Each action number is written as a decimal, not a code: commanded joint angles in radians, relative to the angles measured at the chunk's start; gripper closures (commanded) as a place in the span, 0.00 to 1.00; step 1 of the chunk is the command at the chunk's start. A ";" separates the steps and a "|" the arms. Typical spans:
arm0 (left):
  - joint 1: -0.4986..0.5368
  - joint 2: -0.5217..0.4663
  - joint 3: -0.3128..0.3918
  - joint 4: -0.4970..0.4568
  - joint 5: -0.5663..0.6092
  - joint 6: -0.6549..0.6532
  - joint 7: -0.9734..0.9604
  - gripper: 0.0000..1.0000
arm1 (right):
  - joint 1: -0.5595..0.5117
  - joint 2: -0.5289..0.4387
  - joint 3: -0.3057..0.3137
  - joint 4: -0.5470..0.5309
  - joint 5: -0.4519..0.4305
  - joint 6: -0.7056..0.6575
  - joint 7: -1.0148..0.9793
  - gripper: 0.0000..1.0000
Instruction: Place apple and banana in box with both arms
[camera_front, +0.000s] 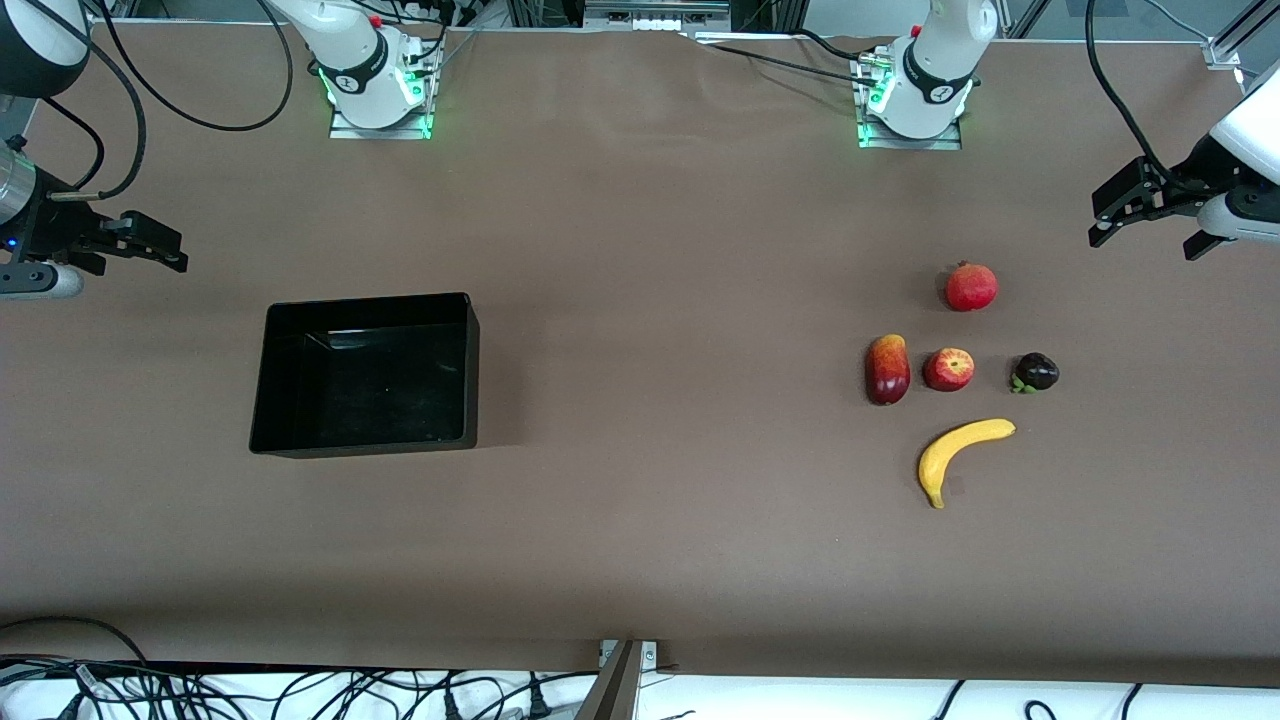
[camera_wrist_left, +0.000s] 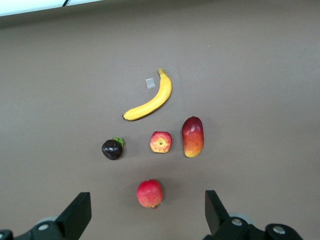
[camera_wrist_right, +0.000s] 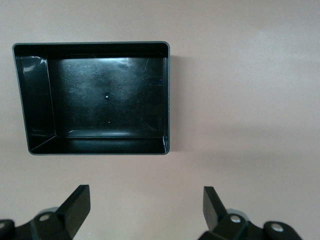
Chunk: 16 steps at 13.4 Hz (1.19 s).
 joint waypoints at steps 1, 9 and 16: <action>0.000 0.017 0.002 0.036 -0.008 -0.022 -0.002 0.00 | 0.007 0.028 -0.001 0.010 -0.007 -0.039 -0.002 0.00; 0.000 0.017 0.002 0.036 -0.008 -0.022 -0.002 0.00 | -0.023 0.187 -0.021 -0.019 -0.018 0.043 0.001 0.00; 0.000 0.017 0.004 0.036 -0.008 -0.024 -0.002 0.00 | -0.026 0.313 -0.029 -0.257 -0.010 0.494 -0.013 0.03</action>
